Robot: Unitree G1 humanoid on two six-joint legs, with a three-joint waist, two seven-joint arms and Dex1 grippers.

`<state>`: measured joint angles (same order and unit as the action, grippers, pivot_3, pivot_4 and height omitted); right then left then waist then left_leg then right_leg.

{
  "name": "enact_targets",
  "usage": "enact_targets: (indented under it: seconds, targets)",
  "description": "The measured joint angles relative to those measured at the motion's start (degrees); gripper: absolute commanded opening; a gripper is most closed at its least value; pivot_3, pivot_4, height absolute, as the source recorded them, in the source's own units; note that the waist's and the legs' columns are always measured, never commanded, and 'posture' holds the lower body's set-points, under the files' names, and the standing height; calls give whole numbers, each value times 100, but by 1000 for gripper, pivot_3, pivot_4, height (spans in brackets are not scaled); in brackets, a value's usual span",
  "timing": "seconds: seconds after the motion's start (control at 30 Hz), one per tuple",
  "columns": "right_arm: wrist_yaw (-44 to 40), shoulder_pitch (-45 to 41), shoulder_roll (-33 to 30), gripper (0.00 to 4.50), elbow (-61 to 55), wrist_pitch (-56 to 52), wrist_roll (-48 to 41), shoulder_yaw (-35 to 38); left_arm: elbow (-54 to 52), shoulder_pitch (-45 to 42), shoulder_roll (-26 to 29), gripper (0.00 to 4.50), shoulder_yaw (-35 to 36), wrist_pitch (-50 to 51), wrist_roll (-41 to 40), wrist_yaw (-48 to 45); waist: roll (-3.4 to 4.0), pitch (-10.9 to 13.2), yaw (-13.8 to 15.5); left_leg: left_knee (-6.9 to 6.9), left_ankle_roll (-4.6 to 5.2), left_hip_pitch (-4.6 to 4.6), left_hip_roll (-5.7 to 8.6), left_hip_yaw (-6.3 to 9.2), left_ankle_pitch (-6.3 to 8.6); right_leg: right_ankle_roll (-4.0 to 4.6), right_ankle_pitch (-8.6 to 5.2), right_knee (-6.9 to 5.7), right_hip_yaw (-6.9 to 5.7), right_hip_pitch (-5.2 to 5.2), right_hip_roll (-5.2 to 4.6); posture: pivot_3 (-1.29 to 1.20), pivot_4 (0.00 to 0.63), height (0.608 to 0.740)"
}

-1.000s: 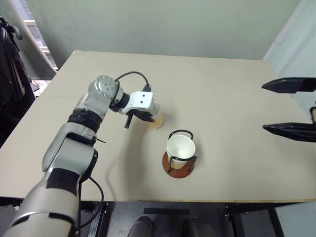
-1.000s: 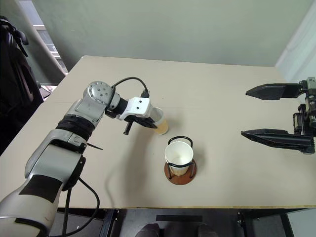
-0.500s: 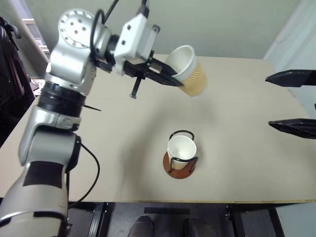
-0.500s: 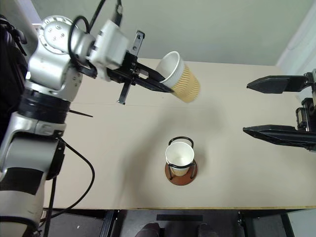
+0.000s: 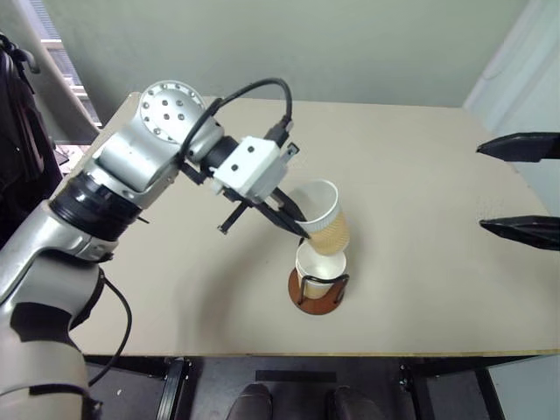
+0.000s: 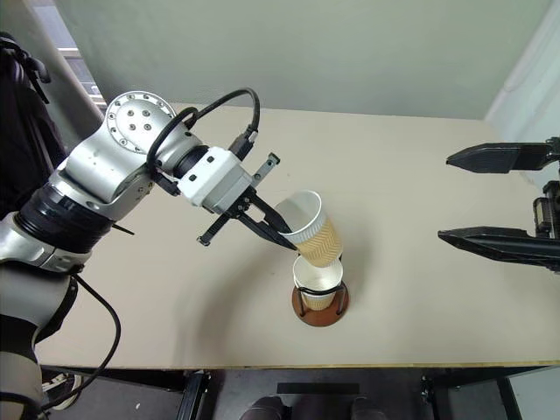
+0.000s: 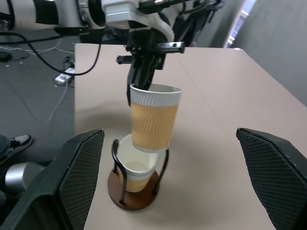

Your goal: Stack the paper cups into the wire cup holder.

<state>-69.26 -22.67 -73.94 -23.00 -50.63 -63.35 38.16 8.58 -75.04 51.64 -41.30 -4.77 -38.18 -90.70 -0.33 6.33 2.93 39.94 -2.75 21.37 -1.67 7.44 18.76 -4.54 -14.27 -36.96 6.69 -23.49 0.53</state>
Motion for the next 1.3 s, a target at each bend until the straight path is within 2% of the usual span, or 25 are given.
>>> enact_targets:
  seconds: [0.27,0.6,0.7,1.0,1.03,1.2,1.3]
  targets:
    - [2,179,-2,4500,-28,-12,68,171,3,0,110,29,-479,-301,110,0,2,1,-4,0,4,2,1,-1,6,0,0,3,0,-1,0,0,150,740]
    - [23,290,-1,4500,-113,-15,67,202,14,159,-99,29,-485,-478,601,-1,2,1,-8,0,5,3,2,-3,7,0,0,3,-1,0,0,0,150,740]
    - [23,323,-1,4500,-147,-15,68,217,-8,159,-98,986,-485,-403,601,-2,2,1,-7,0,5,3,2,-2,7,0,0,3,-1,1,-1,0,150,740]
    - [-13,412,3,4500,-197,24,113,214,-16,169,-125,4226,-424,-274,640,-6,3,2,-7,0,5,3,2,-2,8,1,0,4,-1,1,-1,0,150,740]
    - [-40,411,5,4500,-180,67,147,188,24,186,-168,4414,-318,-212,674,-7,2,2,-7,0,6,4,3,-2,8,0,0,4,-1,1,-1,0,150,740]
    - [-116,404,129,4500,204,484,587,-309,397,331,-336,4414,712,212,860,109,2,2,-22,0,6,3,1,-3,9,0,0,2,-1,1,0,0,150,740]
    - [-161,447,299,4500,872,791,1062,-672,779,627,-122,4414,1573,690,892,468,5,0,-52,-3,6,2,-2,-5,8,1,0,0,0,-4,-1,0,150,740]
